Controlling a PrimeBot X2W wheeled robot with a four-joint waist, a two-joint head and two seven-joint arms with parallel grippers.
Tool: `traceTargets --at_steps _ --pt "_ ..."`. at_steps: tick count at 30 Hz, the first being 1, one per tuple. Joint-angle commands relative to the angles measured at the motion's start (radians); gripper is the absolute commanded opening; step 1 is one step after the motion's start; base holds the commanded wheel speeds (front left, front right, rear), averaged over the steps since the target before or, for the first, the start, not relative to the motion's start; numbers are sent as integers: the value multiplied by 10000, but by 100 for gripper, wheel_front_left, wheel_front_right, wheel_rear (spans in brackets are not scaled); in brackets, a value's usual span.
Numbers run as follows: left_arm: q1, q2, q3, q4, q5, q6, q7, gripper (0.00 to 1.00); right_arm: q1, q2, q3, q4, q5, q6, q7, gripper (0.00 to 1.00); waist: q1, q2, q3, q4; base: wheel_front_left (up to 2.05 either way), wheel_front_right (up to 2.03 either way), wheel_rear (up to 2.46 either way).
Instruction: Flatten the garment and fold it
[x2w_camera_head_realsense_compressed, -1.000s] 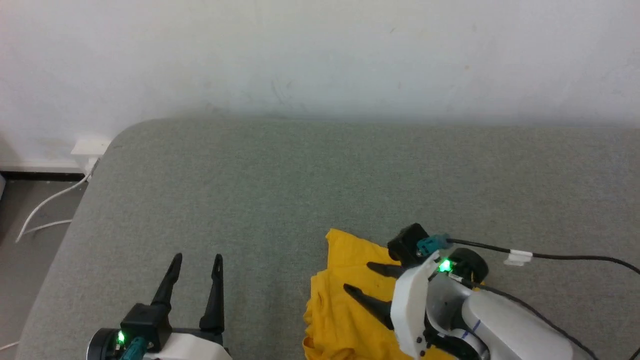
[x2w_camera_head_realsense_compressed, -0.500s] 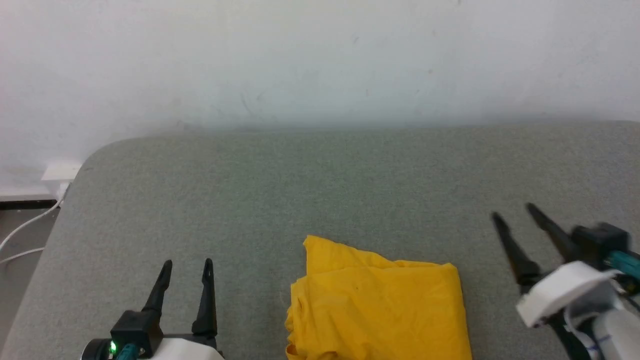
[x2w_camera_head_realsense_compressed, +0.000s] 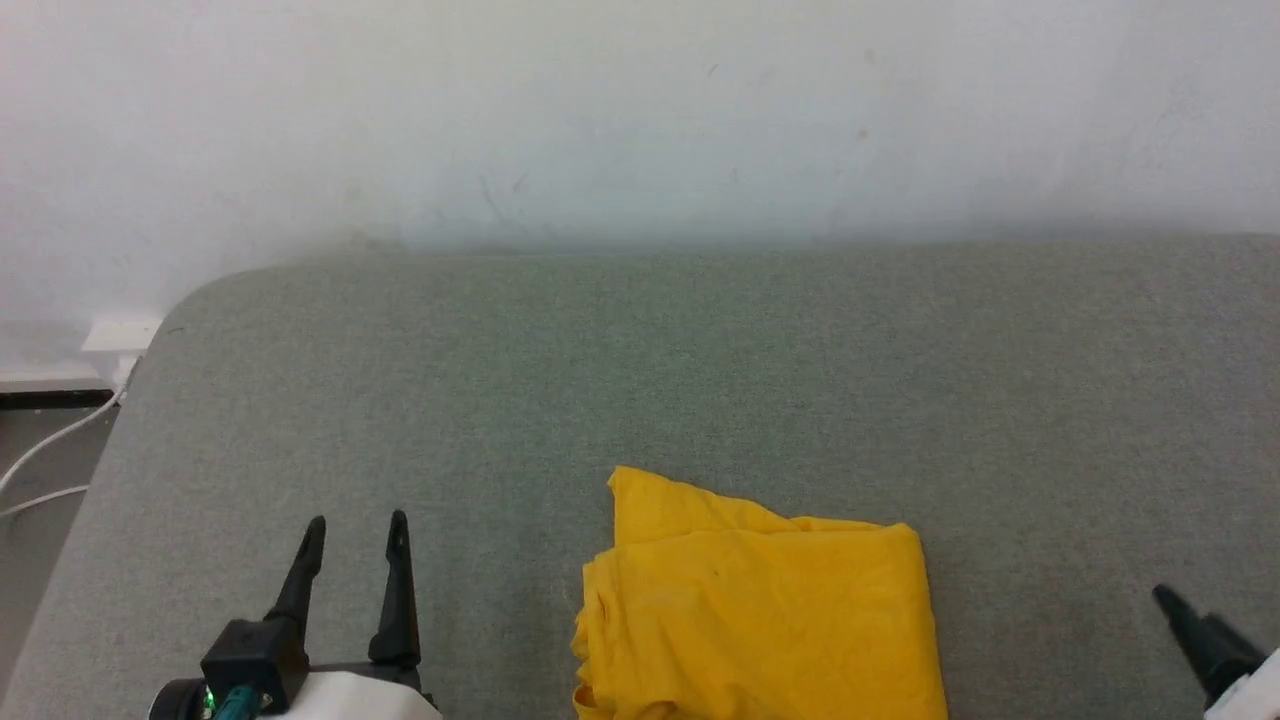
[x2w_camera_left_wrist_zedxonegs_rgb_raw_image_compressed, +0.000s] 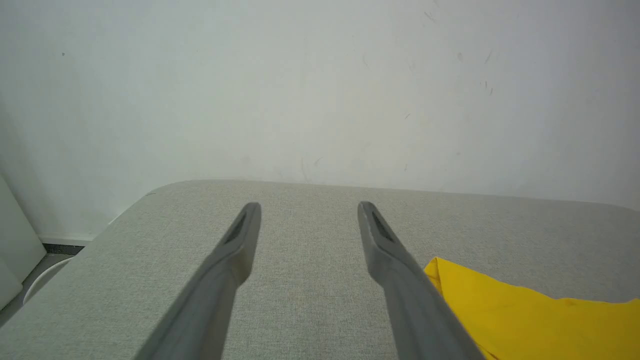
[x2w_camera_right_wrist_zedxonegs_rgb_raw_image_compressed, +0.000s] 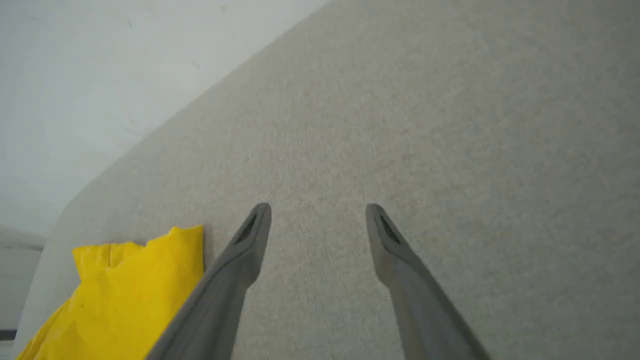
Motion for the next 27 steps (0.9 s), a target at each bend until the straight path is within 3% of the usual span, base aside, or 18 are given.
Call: traceTargets --at_steps 1,6,9,19,20,21,27 --pt "57 -35 54 -29 -7 -55 -47 100 109 126 0 291 478 -7 855 100 0 -2 11 40 0 0 0" --pt "12 -63 72 9 35 -112 -47 100 -114 682 279 1007 1594 -7 3148 100 0 -2 51 137 0 0 0" --pt "-25 -89 95 20 55 -131 -47 100 -537 1165 596 1215 2103 -7 3780 100 0 -2 96 173 0 0 0" --pt "-302 -112 -61 172 148 -319 -47 100 -1908 1738 2063 2715 3172 -7 3797 100 0 -2 309 506 0 0 0" --pt "-310 -111 -61 183 151 -327 -47 100 -1977 1726 2237 2861 3158 -7 3742 41 0 -2 309 528 0 0 0" --pt "-308 -111 -59 192 155 -329 -47 100 -2040 1696 2378 2971 3160 -7 3643 0 0 -2 307 551 0 0 0" --pt "-195 -117 -15 262 163 -314 -47 100 -2227 1052 3463 3087 2684 -7 2828 0 0 -2 142 529 0 0 0"
